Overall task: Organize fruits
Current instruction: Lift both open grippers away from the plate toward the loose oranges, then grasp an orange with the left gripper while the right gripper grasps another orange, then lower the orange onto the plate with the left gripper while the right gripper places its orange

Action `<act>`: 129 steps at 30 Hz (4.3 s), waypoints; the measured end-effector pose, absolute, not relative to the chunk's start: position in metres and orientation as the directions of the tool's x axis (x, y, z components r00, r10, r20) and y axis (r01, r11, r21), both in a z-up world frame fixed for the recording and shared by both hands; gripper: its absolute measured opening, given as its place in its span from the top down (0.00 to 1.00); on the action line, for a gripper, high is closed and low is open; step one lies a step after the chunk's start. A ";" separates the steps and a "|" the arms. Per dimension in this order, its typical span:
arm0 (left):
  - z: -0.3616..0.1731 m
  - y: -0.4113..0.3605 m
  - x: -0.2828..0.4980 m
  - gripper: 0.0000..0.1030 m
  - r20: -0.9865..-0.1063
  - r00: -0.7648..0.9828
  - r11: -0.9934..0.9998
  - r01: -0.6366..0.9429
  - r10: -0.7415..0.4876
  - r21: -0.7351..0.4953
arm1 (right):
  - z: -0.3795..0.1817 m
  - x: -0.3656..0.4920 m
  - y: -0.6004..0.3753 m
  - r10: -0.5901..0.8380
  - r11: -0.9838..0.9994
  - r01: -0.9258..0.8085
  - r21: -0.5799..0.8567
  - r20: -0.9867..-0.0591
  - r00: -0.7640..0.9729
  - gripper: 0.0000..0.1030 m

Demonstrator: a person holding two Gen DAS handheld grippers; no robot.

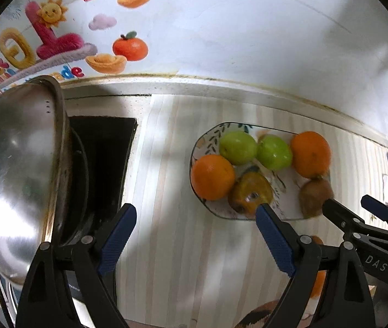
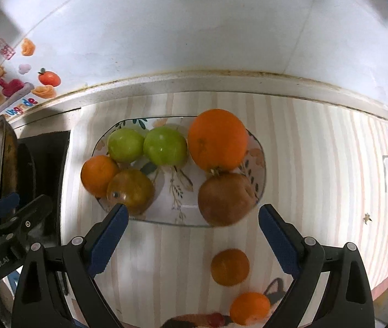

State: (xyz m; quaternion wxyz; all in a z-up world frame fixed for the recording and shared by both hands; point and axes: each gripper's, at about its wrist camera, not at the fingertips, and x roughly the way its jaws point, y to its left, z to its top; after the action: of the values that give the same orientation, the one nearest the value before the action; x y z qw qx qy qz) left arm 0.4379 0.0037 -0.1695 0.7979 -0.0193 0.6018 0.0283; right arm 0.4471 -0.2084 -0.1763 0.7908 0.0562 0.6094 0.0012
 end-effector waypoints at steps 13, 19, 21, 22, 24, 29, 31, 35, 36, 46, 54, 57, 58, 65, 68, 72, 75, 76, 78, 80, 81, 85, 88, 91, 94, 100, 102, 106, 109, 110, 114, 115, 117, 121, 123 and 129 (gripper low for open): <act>-0.103 -0.011 0.363 0.13 -0.896 0.444 1.000 0.010 0.002 0.006 | -0.100 0.354 -0.208 0.069 0.995 0.043 0.094 -0.911 0.406 0.05; -0.077 -0.013 0.331 0.13 -0.867 0.498 1.000 0.024 -0.014 -0.002 | -0.067 0.318 -0.208 0.076 0.994 0.038 0.106 -0.882 0.465 0.05; -0.069 -0.014 0.321 0.13 -0.857 0.515 1.000 0.030 -0.016 -0.001 | -0.059 0.309 -0.208 0.074 0.994 0.038 0.105 -0.874 0.480 0.05; -0.066 -0.015 0.317 0.13 -0.860 0.510 1.000 0.027 -0.017 -0.004 | -0.053 0.302 -0.208 0.075 0.994 0.036 0.107 -0.868 0.491 0.05; -0.060 -0.016 0.310 0.13 -0.855 0.518 0.999 0.032 -0.020 -0.004 | -0.046 0.293 -0.207 0.078 0.993 0.033 0.109 -0.861 0.503 0.05; -0.049 -0.018 0.294 0.13 -0.843 0.537 0.999 0.034 -0.021 -0.004 | -0.033 0.273 -0.207 0.091 0.992 0.030 0.126 -0.845 0.527 0.05; -0.047 -0.019 0.292 0.13 -0.834 0.552 1.000 0.028 -0.018 -0.003 | -0.031 0.270 -0.208 0.100 0.990 0.029 0.136 -0.842 0.530 0.05; -0.047 -0.024 0.290 0.13 -0.835 0.549 0.999 0.037 -0.035 -0.018 | -0.033 0.263 -0.217 0.130 0.983 0.042 0.179 -0.838 0.530 0.05; -0.049 -0.027 0.291 0.13 -0.837 0.545 0.999 0.046 -0.039 -0.016 | -0.035 0.262 -0.223 0.143 0.978 0.054 0.201 -0.837 0.528 0.05; -0.111 -0.064 0.324 0.02 -0.898 0.440 0.997 0.076 -0.004 0.033 | -0.132 0.280 -0.304 0.194 0.936 0.211 0.283 -0.911 0.364 0.05; -0.185 -0.110 0.363 0.02 -0.963 0.267 0.989 0.127 0.045 0.081 | -0.266 0.284 -0.332 0.340 0.866 0.325 0.380 -0.924 0.173 0.05; -0.205 -0.127 0.372 0.02 -0.973 0.223 0.983 0.159 0.055 0.092 | -0.291 0.282 -0.331 0.386 0.842 0.342 0.417 -0.909 0.156 0.11; -0.212 -0.133 0.376 0.02 -0.977 0.207 0.981 0.169 0.058 0.094 | -0.296 0.283 -0.331 0.402 0.835 0.342 0.431 -0.902 0.158 0.14; -0.253 -0.167 0.401 0.02 -0.998 0.068 0.981 0.196 -0.015 -0.001 | -0.308 0.287 -0.338 0.381 0.846 0.326 0.421 -0.906 0.183 0.35; -0.272 -0.184 0.408 0.02 -1.000 0.018 0.974 0.225 -0.020 -0.015 | -0.303 0.283 -0.349 0.349 0.863 0.322 0.390 -0.920 0.180 0.35; -0.298 -0.200 0.413 0.02 -0.999 -0.036 0.966 0.257 -0.030 -0.038 | -0.301 0.277 -0.366 0.336 0.860 0.345 0.376 -0.926 0.170 0.35; -0.312 -0.207 0.413 0.22 -0.998 -0.053 0.961 0.274 -0.036 -0.049 | -0.302 0.275 -0.378 0.334 0.859 0.352 0.372 -0.928 0.166 0.35; -0.316 -0.207 0.412 0.41 -0.997 -0.062 0.960 0.272 -0.047 -0.062 | -0.302 0.275 -0.379 0.337 0.857 0.354 0.374 -0.927 0.165 0.35; -0.320 -0.204 0.410 0.49 -0.994 -0.082 0.962 0.257 -0.076 -0.094 | -0.302 0.277 -0.379 0.340 0.856 0.356 0.376 -0.926 0.162 0.35; -0.318 -0.200 0.405 0.50 -0.996 -0.058 0.961 0.265 -0.061 -0.075 | -0.301 0.279 -0.379 0.337 0.858 0.354 0.373 -0.928 0.159 0.34; -0.318 -0.197 0.403 0.50 -0.997 -0.050 0.962 0.263 -0.057 -0.069 | -0.301 0.280 -0.379 0.336 0.858 0.354 0.372 -0.928 0.159 0.34; -0.309 -0.169 0.388 0.50 -0.999 -0.021 0.970 0.240 -0.046 -0.050 | -0.299 0.280 -0.376 0.317 0.874 0.332 0.354 -0.935 0.161 0.35; -0.302 -0.141 0.374 0.50 -0.999 0.001 0.978 0.205 -0.037 -0.036 | -0.298 0.283 -0.368 0.313 0.884 0.310 0.349 -0.936 0.161 0.35; -0.299 -0.113 0.360 0.50 -0.999 0.009 0.987 0.160 -0.036 -0.034 | -0.299 0.288 -0.351 0.349 0.880 0.289 0.378 -0.926 0.147 0.36; -0.302 -0.095 0.350 0.50 -1.000 0.013 0.993 0.119 -0.028 -0.026 | -0.300 0.297 -0.326 0.381 0.881 0.248 0.403 -0.915 0.133 0.36; -0.316 -0.074 0.345 0.50 -0.999 -0.009 0.997 0.058 -0.044 -0.044 | -0.302 0.302 -0.309 0.376 0.892 0.227 0.391 -0.921 0.106 0.35; -0.320 -0.067 0.343 0.50 -0.999 -0.012 0.997 0.054 -0.051 -0.052 | -0.304 0.303 -0.308 0.391 0.885 0.238 0.401 -0.916 0.088 0.34; -0.323 -0.064 0.336 0.50 -0.999 -0.001 0.997 0.060 -0.053 -0.053 | -0.303 0.299 -0.307 0.387 0.894 0.216 0.392 -0.920 0.064 0.33; -0.323 -0.067 0.332 0.50 -0.998 -0.002 0.997 0.056 -0.059 -0.059 | -0.305 0.296 -0.301 0.365 0.911 0.184 0.368 -0.930 0.054 0.34; -0.320 -0.069 0.333 0.50 -0.998 -0.001 0.997 0.054 -0.059 -0.059 | -0.304 0.296 -0.298 0.355 0.916 0.174 0.361 -0.933 0.063 0.35; -0.299 -0.066 0.348 0.50 -0.997 0.021 0.996 0.052 -0.080 -0.079 | -0.301 0.294 -0.293 0.335 0.923 0.172 0.344 -0.939 0.077 0.35; -0.290 -0.066 0.351 0.50 -0.995 0.031 0.994 0.053 -0.092 -0.091 | -0.301 0.295 -0.292 0.347 0.917 0.182 0.355 -0.935 0.077 0.35; -0.266 -0.067 0.362 0.50 -0.991 0.069 0.992 0.061 -0.118 -0.114 | -0.296 0.298 -0.295 0.379 0.898 0.207 0.389 -0.921 0.089 0.36; -0.215 -0.076 0.394 0.50 -0.975 0.164 0.985 0.101 -0.153 -0.138 | -0.267 0.318 -0.306 0.430 0.859 0.228 0.459 -0.888 0.164 0.36; -0.198 -0.082 0.417 0.50 -0.968 0.191 0.984 0.112 -0.159 -0.140 | -0.247 0.335 -0.312 0.446 0.844 0.223 0.488 -0.869 0.214 0.36; -0.201 -0.095 0.487 0.50 -0.978 0.139 0.984 0.110 -0.158 -0.143 | -0.202 0.397 -0.326 0.424 0.851 0.180 0.493 -0.848 0.318 0.35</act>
State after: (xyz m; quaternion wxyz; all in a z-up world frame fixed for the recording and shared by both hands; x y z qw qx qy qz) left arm 0.4867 -0.0948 -0.2008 0.7545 -0.0183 0.6500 -0.0889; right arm 0.3966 -0.3258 -0.2017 0.7685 0.2613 0.5786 0.0793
